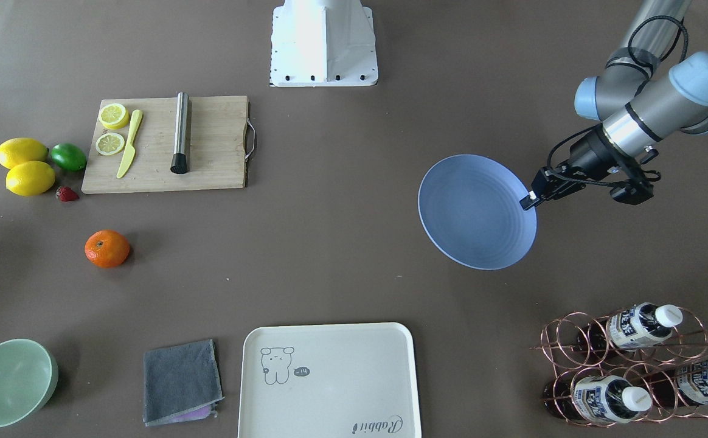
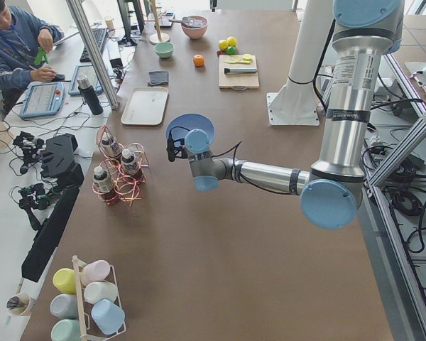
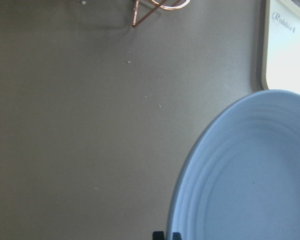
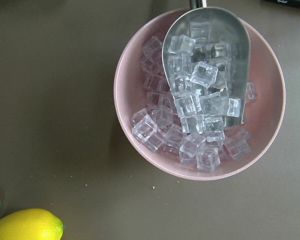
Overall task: Pick orange to plate
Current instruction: 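Push the light-blue plate with the left gripper toward the table center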
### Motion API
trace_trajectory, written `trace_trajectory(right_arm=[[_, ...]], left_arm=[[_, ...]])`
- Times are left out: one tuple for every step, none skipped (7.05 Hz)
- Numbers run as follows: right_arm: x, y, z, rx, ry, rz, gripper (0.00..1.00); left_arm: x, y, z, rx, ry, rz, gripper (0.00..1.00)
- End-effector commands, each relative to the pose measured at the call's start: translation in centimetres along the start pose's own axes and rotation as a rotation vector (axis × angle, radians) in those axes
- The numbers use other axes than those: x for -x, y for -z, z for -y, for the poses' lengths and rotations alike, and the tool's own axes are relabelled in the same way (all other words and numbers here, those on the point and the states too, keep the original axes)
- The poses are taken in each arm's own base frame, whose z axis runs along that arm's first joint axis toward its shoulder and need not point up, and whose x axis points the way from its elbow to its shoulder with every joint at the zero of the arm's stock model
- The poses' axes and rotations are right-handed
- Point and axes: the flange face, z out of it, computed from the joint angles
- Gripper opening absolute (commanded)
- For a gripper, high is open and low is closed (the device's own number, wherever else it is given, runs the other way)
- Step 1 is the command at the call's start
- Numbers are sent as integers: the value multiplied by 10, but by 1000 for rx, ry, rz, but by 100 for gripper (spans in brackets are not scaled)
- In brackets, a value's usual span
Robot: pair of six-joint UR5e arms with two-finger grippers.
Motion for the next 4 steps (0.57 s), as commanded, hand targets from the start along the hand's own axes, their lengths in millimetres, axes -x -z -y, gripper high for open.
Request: trace_trajectory(right_arm=[[0, -1, 0, 3, -2, 1, 100], [0, -1, 0, 2, -1, 1, 100], [0, -1, 0, 2, 0, 2, 100], [0, -1, 0, 2, 0, 2, 100]], left_arm=[[-105, -74, -52, -22, -4, 82, 0], [-142, -110, -87, -7, -18, 121, 0], [-165, -130, -110, -16, -31, 140, 0], [-164, -145, -126, -31, -46, 154, 0]])
